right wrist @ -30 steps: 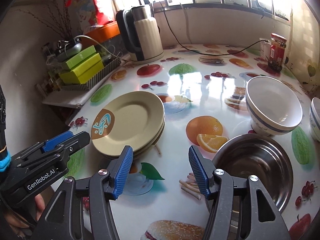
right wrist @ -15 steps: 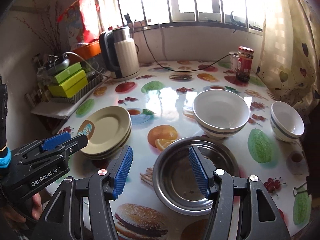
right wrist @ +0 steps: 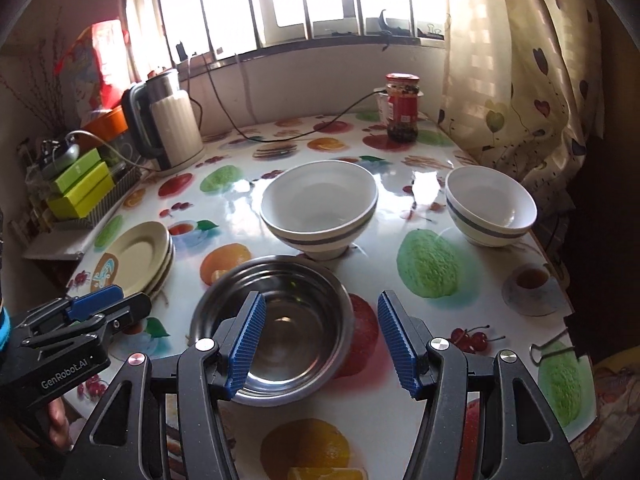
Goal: Organize plates and bowls
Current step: 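Move both grippers toward the steel bowl and white bowls, then move both grippers past the steel bowl to a white bowl rim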
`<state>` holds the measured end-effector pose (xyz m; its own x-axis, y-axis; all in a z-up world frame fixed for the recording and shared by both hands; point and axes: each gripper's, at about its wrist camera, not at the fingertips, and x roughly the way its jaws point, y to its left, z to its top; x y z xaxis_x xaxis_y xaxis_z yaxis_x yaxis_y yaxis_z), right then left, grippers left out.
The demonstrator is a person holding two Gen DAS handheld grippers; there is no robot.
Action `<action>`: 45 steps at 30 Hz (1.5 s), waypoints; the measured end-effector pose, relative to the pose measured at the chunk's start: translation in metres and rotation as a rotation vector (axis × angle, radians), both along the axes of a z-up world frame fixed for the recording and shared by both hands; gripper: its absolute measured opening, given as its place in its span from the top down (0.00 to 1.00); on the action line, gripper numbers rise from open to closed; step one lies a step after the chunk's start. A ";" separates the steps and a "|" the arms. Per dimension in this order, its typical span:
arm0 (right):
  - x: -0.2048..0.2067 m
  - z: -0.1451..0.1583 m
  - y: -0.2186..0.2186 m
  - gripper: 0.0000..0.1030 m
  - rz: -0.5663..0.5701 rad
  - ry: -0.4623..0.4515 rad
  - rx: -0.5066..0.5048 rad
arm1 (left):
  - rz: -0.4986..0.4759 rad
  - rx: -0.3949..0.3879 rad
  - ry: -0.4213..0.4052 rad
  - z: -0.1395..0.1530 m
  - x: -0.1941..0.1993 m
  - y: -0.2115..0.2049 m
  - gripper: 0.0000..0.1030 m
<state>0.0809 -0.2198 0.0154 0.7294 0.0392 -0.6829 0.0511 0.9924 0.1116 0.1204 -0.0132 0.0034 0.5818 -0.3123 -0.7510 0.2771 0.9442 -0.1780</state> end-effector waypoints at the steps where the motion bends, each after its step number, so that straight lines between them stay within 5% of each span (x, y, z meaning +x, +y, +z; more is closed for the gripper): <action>1: 0.001 -0.004 -0.004 0.43 -0.007 0.011 0.002 | -0.006 -0.014 0.019 -0.003 0.004 -0.002 0.53; 11: 0.016 -0.032 -0.019 0.45 0.002 0.086 0.073 | -0.065 -0.034 0.079 -0.019 0.021 -0.024 0.53; 15: 0.018 -0.036 -0.022 0.62 0.018 0.101 0.102 | -0.089 -0.048 0.100 -0.023 0.023 -0.032 0.54; 24: 0.019 -0.038 -0.027 0.81 0.052 0.106 0.138 | -0.141 -0.035 0.102 -0.023 0.022 -0.049 0.60; 45: 0.000 -0.035 -0.071 0.81 -0.041 0.106 0.138 | -0.270 -0.016 0.109 -0.022 0.011 -0.100 0.60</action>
